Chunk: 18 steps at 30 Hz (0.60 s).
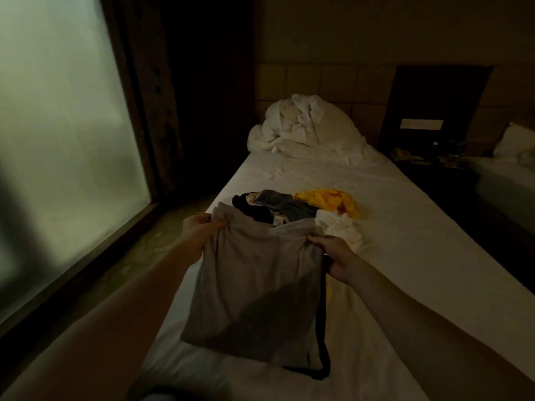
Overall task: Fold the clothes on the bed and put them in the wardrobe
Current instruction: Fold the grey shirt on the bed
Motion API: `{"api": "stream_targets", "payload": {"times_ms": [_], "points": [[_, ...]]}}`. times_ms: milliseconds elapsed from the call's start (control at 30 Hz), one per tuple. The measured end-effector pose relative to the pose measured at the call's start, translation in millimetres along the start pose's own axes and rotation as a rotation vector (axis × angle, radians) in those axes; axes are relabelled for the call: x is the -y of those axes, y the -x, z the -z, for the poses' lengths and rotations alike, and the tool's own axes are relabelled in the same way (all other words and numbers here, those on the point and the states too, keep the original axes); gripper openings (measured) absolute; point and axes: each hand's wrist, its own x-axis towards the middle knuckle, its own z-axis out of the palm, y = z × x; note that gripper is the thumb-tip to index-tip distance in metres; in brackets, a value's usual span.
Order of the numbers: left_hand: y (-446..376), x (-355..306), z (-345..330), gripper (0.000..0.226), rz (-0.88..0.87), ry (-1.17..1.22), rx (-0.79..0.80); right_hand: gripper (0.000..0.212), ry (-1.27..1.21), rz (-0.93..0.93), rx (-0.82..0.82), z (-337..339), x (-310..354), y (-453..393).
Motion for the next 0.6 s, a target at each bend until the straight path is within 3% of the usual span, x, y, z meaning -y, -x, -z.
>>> {"api": "stream_targets", "payload": {"times_ms": [100, 167, 300, 500, 600], "points": [[-43.3, 28.5, -13.6, 0.025, 0.061, -0.051, 0.007, 0.032, 0.016, -0.052, -0.045, 2.2, -15.2, -42.8], [-69.0, 47.8, -24.3, 0.027, 0.105, -0.043, -0.021, 0.024, 0.049, -0.058, -0.08, 6.1, -22.3, -74.0], [-104.5, 81.7, -47.2, 0.028, 0.084, -0.155, -0.041, 0.022, 0.152, -0.043, -0.23, 12.8, -31.4, -127.5], [-134.1, 125.8, -61.1, 0.023, 0.015, -0.517, -0.044, 0.019, 0.502, 0.009, -0.381, 15.7, -62.0, -169.2], [-143.2, 133.5, -69.1, 0.038, -0.094, -0.761, 0.002, 0.021, 0.534, 0.031, -0.421, 19.5, -69.4, -182.8]]}}
